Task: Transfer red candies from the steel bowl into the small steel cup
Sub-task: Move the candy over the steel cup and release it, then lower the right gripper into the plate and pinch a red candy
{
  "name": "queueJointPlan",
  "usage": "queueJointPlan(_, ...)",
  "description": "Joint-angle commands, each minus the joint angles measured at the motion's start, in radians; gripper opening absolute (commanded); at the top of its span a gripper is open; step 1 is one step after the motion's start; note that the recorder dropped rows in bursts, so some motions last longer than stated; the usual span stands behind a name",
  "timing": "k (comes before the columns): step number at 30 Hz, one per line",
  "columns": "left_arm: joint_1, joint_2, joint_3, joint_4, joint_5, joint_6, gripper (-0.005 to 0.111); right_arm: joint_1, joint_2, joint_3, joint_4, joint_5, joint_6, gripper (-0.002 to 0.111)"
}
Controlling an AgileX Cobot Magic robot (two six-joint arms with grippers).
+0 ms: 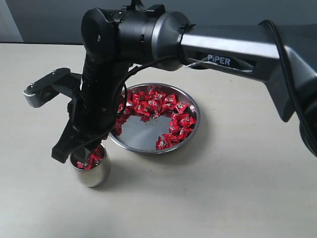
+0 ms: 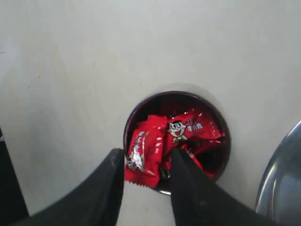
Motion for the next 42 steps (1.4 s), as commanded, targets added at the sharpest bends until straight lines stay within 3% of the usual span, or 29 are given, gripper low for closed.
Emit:
queueJointPlan(1,0.005,-0.005,0.005,0.001,-0.012,0.0,0.0,0.0,-0.002,0.001,-0.08,-0.031,0.002,0.033)
queueJointPlan(10,0.005,-0.005,0.005,0.001,-0.012,0.0,0.0,-0.022,0.002,0.001,-0.63,-0.089,0.337,0.033)
queueJointPlan(17,0.005,-0.005,0.005,0.001,-0.012,0.0,0.0,-0.133,0.043,0.001,-0.58,-0.16,0.358,0.027)
queueJointPlan(21,0.005,-0.005,0.005,0.001,-0.012,0.0,0.0,-0.181,0.063,0.001,-0.518,-0.23,0.378,0.027)
queueJointPlan(24,0.005,-0.005,0.005,0.001,-0.012,0.0,0.0,-0.206,0.083,0.001,-0.474,-0.274,0.376,0.034)
queueJointPlan(27,0.005,-0.005,0.005,0.001,-0.012,0.0,0.0,-0.214,0.106,0.001,-0.453,-0.301,0.368,0.039)
queueJointPlan(42,0.005,-0.005,0.005,0.001,-0.012,0.0,0.0,-0.214,0.197,0.001,-0.406,-0.33,0.351,0.039)
